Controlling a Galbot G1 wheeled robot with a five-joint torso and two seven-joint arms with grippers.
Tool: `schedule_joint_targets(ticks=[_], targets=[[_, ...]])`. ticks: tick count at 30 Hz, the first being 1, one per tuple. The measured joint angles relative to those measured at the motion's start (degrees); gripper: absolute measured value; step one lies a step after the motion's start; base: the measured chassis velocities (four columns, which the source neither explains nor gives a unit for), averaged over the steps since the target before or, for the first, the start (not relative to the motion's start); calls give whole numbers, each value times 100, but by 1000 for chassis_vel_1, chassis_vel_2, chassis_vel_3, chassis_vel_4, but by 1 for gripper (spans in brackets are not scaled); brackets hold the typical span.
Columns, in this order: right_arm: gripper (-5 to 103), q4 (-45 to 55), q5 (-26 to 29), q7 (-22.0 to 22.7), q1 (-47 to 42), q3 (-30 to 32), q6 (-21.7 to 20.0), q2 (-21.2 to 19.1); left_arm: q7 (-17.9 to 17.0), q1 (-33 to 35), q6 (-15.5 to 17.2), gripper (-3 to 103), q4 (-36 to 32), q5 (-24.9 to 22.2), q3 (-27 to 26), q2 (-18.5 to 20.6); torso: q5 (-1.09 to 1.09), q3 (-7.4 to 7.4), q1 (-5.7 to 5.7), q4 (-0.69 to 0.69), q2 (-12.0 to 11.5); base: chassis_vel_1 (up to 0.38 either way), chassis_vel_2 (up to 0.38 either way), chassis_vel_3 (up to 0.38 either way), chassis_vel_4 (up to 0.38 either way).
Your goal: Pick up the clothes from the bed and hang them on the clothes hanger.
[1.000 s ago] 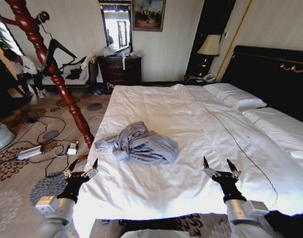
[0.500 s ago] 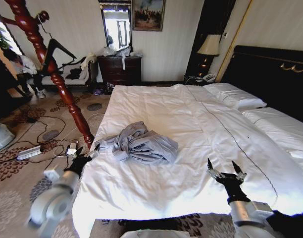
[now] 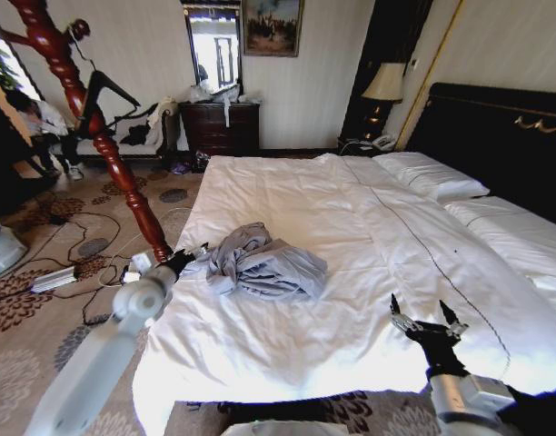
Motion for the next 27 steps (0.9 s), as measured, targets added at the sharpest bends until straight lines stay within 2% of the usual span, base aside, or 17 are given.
schedule_joint_targets(ticks=[2, 4, 5, 7, 8, 10, 12, 13, 17, 18, 20, 23, 24, 27], targets=[[100, 17, -42, 2, -75, 40, 20, 51, -83, -453, 207, 100, 493, -296, 105, -229, 1, 0, 0, 0, 0, 0, 0, 0, 0], [100, 29, -48, 3, -91, 53, 25, 58, -96, -566, 253, 100, 625, -346, 131, -288, 1, 0, 0, 1, 0, 0, 0, 0, 0], [100, 72, -62, 10, -134, 103, 34, 81, -110, -955, 387, 100, 1094, -489, 217, -500, 1, 0, 0, 1, 0, 0, 0, 0, 0], [100, 116, -74, 20, -165, 145, 38, 101, -80, -1285, 460, 100, 1534, -529, 289, -692, 1, 0, 0, 0, 0, 0, 0, 0, 0], [100, 116, -74, 20, -165, 145, 38, 101, -80, -1285, 460, 100, 1534, -529, 289, -692, 1, 0, 0, 0, 0, 0, 0, 0, 0], [100, 141, -106, 30, -195, 165, 43, 125, 16, -1585, 482, 103, 2019, -427, 356, -853, 1, 0, 0, 0, 0, 0, 0, 0, 0], [100, 154, -166, 42, -246, 186, 82, 150, 199, -1971, 480, 100, 2765, -204, 412, -1041, 0, 0, 0, 2, 0, 0, 0, 0, 0], [100, 154, -166, 42, -246, 186, 82, 150, 199, -1971, 480, 100, 2765, -204, 412, -1041, 0, 0, 0, 2, 0, 0, 0, 0, 0], [100, 168, -216, 66, -294, 229, 152, 168, 368, -2469, 480, 99, 3702, 86, 314, -1333, 1, -1, 0, 1, 0, 0, 0, 0, 0], [100, 168, -216, 66, -294, 229, 152, 168, 368, -2469, 480, 99, 3702, 86, 314, -1333, 1, -1, 0, 1, 0, 0, 0, 0, 0], [100, 182, -217, 79, -295, 243, 164, 168, 496, -2741, 471, 99, 4221, 218, 255, -1537, 1, -1, -1, 5, 0, 0, 0, 0, 0], [100, 202, -217, 92, -272, 238, 165, 175, 765, -3122, 462, 98, 4967, 399, 337, -1913, 1, -1, -1, 0, 0, 0, 0, 0, 0], [100, 202, -217, 92, -272, 238, 165, 175, 765, -3122, 462, 98, 4967, 399, 337, -1913, 1, -1, -1, 0, 0, 0, 0, 0, 0], [100, 229, -223, 96, -265, 209, 165, 205, 951, -3435, 448, 98, 5718, 861, 279, -2400, 1, -1, -1, -1, 0, 0, 0, 0, 0]])
